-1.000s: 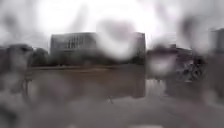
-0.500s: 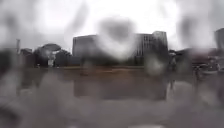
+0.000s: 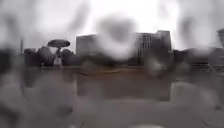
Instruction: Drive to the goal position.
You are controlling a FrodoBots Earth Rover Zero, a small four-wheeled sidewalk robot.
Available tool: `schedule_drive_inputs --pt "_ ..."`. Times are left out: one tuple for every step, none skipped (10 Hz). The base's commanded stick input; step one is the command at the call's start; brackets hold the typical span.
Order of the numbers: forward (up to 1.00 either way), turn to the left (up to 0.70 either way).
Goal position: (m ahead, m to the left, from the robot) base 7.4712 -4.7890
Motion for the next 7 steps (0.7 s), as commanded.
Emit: schedule_drive_inputs --pt "0.52 0.01" --pt "0.13 0.01" --pt "0.09 0.01" --pt "0.08 0.01" --pt "0.08 0.01" --pt "0.08 0.01" --pt "0.07 0.01"
